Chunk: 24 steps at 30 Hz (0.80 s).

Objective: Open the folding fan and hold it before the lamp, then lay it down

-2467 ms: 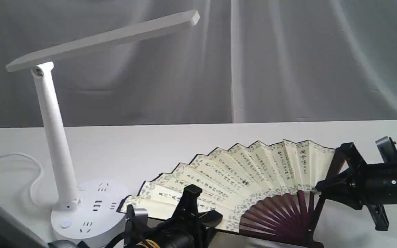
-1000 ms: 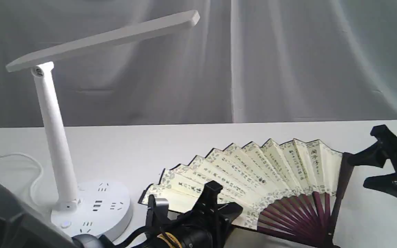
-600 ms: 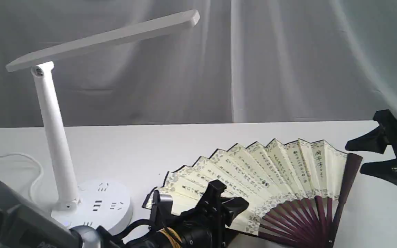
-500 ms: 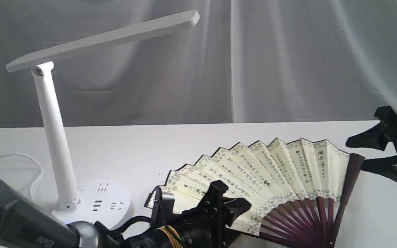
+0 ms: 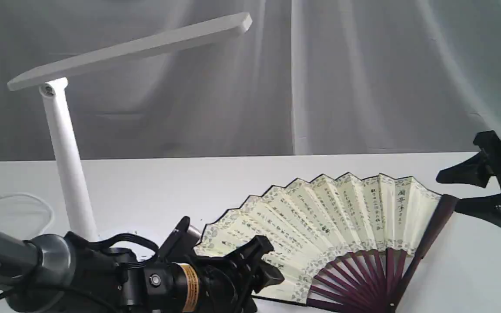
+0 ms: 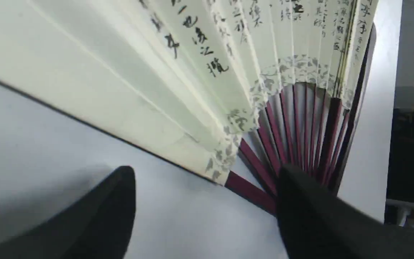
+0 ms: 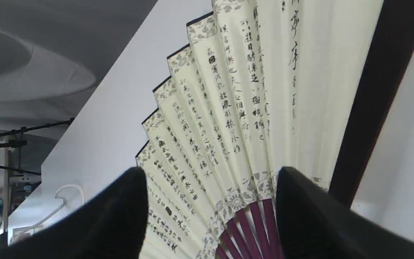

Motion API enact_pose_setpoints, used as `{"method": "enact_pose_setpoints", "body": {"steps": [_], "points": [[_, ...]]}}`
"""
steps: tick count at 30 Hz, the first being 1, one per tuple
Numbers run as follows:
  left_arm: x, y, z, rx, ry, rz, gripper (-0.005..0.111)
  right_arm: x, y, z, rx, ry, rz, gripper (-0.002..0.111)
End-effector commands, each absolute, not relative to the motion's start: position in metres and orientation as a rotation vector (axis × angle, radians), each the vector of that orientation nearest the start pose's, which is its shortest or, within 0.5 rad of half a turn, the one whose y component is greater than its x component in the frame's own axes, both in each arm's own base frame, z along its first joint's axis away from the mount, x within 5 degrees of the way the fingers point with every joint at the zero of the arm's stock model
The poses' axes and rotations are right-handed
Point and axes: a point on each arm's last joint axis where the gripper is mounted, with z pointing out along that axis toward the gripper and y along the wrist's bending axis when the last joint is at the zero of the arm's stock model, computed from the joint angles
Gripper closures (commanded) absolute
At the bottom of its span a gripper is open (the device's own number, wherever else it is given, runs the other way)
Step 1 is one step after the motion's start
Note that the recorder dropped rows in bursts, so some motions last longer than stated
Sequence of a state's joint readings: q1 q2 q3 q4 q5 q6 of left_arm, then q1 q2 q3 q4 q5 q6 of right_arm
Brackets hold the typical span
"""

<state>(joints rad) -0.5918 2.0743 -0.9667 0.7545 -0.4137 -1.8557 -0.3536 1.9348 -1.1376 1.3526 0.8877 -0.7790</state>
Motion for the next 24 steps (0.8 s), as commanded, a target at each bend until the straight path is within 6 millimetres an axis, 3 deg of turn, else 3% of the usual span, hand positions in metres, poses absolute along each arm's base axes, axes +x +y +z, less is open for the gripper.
{"method": "enact_pose_setpoints", "body": {"steps": [1,6,15,20,24], "points": [[0.304,-0.234,0.105,-0.484,2.513,-1.099,0.049,0.374,-0.066,0.183,0.612,2.288,1.143,0.055],[0.3,-0.234,0.128,-0.325,2.506,-1.092,0.053,0.372,-0.063,0.185,0.573,2.297,1.17,0.055],[0.285,-0.228,0.189,0.041,2.427,-1.056,0.085,0.359,-0.058,0.212,0.346,2.35,1.063,0.06],[0.275,-0.221,0.217,0.194,2.351,-1.01,0.107,0.35,-0.037,0.23,0.151,2.41,0.973,0.063],[0.267,-0.216,0.235,0.338,2.288,-0.954,0.107,0.339,-0.012,0.235,-0.046,2.544,0.883,0.064]]}}
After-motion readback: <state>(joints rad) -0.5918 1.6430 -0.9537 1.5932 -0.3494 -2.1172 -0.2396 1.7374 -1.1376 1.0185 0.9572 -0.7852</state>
